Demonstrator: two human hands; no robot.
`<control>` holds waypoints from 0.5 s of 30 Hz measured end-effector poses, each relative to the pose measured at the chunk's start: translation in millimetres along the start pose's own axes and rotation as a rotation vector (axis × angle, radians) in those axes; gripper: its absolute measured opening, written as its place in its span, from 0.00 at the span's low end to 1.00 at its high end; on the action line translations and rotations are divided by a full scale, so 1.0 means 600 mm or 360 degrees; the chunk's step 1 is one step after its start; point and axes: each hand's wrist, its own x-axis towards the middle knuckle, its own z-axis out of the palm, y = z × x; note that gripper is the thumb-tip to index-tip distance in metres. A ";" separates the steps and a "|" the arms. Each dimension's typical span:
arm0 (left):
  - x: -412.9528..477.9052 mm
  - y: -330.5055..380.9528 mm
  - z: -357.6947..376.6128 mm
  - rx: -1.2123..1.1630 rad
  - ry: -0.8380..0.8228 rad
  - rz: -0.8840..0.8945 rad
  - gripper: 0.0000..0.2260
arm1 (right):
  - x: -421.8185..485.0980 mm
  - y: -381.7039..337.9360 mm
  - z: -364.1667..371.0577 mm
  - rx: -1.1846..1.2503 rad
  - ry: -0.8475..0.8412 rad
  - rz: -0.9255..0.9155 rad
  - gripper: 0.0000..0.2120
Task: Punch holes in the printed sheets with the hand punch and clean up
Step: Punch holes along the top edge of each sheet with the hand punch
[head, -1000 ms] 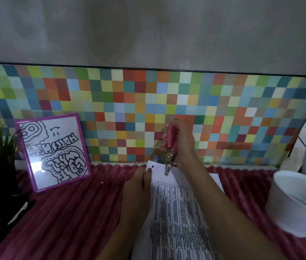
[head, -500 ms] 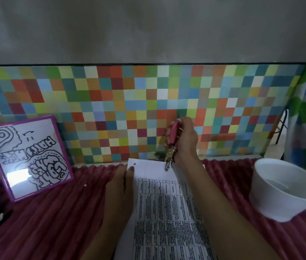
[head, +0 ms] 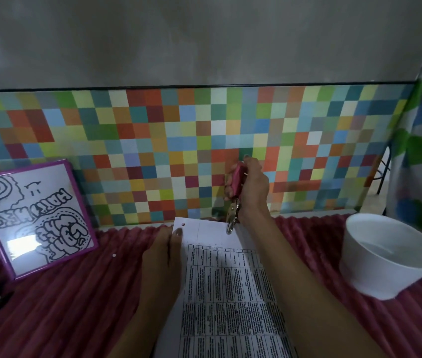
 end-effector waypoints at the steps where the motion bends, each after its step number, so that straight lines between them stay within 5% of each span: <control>1: 0.000 -0.001 0.000 -0.0003 -0.0006 -0.0002 0.12 | -0.001 0.000 0.000 -0.0006 -0.0006 0.0002 0.15; 15: 0.000 -0.006 0.002 -0.0006 0.0016 0.0027 0.13 | 0.003 0.007 0.001 -0.0025 -0.0061 0.0017 0.15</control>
